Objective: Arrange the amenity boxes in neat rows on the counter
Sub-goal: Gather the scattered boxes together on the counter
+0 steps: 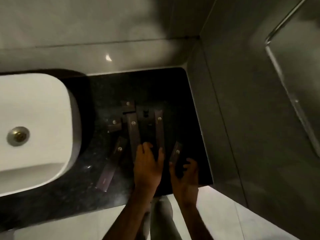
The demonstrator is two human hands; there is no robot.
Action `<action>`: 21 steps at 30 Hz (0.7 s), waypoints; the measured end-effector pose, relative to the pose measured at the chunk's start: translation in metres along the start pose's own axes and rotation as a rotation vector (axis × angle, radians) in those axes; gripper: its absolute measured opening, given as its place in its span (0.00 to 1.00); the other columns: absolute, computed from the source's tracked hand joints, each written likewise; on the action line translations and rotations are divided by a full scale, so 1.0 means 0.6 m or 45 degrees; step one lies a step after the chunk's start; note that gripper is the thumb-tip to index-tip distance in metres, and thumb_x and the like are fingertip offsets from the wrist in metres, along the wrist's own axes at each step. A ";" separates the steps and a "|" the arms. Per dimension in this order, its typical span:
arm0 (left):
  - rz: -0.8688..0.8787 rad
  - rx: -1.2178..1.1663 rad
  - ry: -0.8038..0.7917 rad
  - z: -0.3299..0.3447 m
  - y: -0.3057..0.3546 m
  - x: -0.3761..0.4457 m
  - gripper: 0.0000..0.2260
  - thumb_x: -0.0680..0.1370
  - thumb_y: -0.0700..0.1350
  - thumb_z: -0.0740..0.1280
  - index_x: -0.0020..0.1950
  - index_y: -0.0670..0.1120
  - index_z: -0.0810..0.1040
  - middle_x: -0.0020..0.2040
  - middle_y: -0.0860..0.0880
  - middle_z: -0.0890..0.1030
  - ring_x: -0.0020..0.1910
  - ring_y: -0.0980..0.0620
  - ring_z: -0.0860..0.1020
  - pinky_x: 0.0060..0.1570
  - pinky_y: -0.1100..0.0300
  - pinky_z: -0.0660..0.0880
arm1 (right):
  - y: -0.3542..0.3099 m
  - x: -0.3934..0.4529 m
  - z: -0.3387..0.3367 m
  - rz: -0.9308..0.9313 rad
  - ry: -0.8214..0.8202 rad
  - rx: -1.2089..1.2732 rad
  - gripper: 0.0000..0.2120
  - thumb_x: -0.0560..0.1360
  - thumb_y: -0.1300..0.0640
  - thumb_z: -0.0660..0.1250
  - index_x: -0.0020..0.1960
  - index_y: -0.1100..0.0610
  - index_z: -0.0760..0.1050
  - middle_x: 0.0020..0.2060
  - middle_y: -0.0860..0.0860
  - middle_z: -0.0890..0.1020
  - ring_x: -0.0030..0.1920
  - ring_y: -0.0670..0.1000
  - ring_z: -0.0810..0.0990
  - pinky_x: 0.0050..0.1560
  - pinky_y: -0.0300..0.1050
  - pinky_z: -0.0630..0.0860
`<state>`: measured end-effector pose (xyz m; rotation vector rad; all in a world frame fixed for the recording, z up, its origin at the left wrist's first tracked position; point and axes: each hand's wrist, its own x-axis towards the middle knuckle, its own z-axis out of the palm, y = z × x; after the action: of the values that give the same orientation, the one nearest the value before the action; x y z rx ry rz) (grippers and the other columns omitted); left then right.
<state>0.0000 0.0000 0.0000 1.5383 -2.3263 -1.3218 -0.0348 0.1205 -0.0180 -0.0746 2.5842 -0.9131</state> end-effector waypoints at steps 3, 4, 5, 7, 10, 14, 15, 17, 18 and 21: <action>-0.065 0.049 0.085 0.029 0.009 0.038 0.17 0.76 0.60 0.66 0.54 0.48 0.70 0.52 0.49 0.75 0.47 0.50 0.78 0.44 0.54 0.79 | 0.003 0.022 0.018 -0.028 0.012 -0.010 0.31 0.72 0.39 0.73 0.67 0.49 0.64 0.55 0.50 0.78 0.52 0.52 0.81 0.49 0.51 0.83; -0.080 0.057 0.096 0.038 0.007 0.047 0.19 0.75 0.60 0.67 0.55 0.48 0.70 0.52 0.48 0.75 0.48 0.49 0.78 0.45 0.54 0.79 | 0.005 0.029 0.021 -0.016 -0.006 -0.012 0.31 0.71 0.38 0.74 0.66 0.48 0.64 0.55 0.49 0.78 0.52 0.52 0.81 0.49 0.50 0.84; -0.102 0.054 0.078 0.047 0.004 0.048 0.19 0.75 0.59 0.68 0.55 0.47 0.70 0.52 0.47 0.76 0.48 0.48 0.78 0.45 0.54 0.78 | 0.007 0.034 0.024 0.000 -0.019 -0.014 0.31 0.70 0.37 0.73 0.65 0.47 0.64 0.55 0.49 0.78 0.52 0.51 0.81 0.49 0.50 0.84; -0.120 0.053 0.058 0.056 -0.004 0.042 0.18 0.74 0.56 0.69 0.55 0.47 0.70 0.52 0.48 0.76 0.49 0.48 0.78 0.43 0.58 0.74 | 0.012 0.044 0.024 0.029 -0.035 0.005 0.28 0.71 0.40 0.74 0.64 0.44 0.63 0.56 0.48 0.78 0.53 0.52 0.81 0.49 0.51 0.83; -0.103 0.053 0.060 0.061 -0.008 0.019 0.16 0.74 0.54 0.70 0.54 0.48 0.69 0.52 0.49 0.75 0.46 0.49 0.78 0.42 0.58 0.75 | 0.021 0.058 0.012 -0.031 -0.003 0.005 0.24 0.73 0.46 0.73 0.63 0.43 0.65 0.57 0.48 0.77 0.54 0.53 0.81 0.47 0.50 0.84; -0.087 0.064 0.087 0.074 -0.012 -0.049 0.17 0.74 0.55 0.70 0.54 0.46 0.72 0.49 0.49 0.76 0.42 0.50 0.79 0.40 0.56 0.80 | 0.030 0.072 -0.010 -0.182 0.022 0.001 0.24 0.74 0.47 0.74 0.66 0.48 0.68 0.59 0.49 0.79 0.55 0.53 0.82 0.50 0.50 0.85; -0.101 0.085 0.077 0.081 -0.015 -0.065 0.18 0.74 0.56 0.71 0.55 0.46 0.73 0.49 0.48 0.77 0.43 0.50 0.79 0.39 0.58 0.80 | 0.033 0.075 -0.012 -0.206 0.005 -0.010 0.25 0.74 0.47 0.74 0.66 0.48 0.68 0.59 0.50 0.79 0.55 0.53 0.82 0.50 0.50 0.85; -0.185 0.080 0.030 0.095 -0.024 -0.094 0.21 0.74 0.57 0.72 0.57 0.45 0.73 0.52 0.47 0.78 0.45 0.49 0.81 0.40 0.63 0.76 | 0.039 0.079 -0.013 -0.212 -0.065 -0.025 0.24 0.75 0.47 0.74 0.66 0.48 0.68 0.59 0.50 0.79 0.55 0.53 0.82 0.51 0.53 0.85; -0.219 0.061 0.004 0.103 -0.027 -0.105 0.22 0.73 0.57 0.72 0.59 0.44 0.73 0.53 0.47 0.79 0.47 0.48 0.81 0.41 0.66 0.73 | 0.041 0.080 -0.012 -0.208 -0.104 -0.028 0.24 0.75 0.47 0.74 0.67 0.48 0.67 0.60 0.49 0.79 0.56 0.53 0.82 0.52 0.53 0.84; -0.263 0.015 -0.052 0.114 -0.031 -0.132 0.27 0.73 0.60 0.72 0.64 0.45 0.70 0.58 0.47 0.78 0.52 0.48 0.81 0.43 0.71 0.68 | 0.053 0.078 -0.017 -0.203 -0.187 -0.005 0.26 0.75 0.45 0.74 0.68 0.46 0.66 0.61 0.47 0.77 0.56 0.49 0.80 0.52 0.45 0.83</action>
<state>0.0214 0.1006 -0.0253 1.8140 -2.2524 -1.3956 -0.0793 0.1429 -0.0468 -0.3403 2.4705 -0.9210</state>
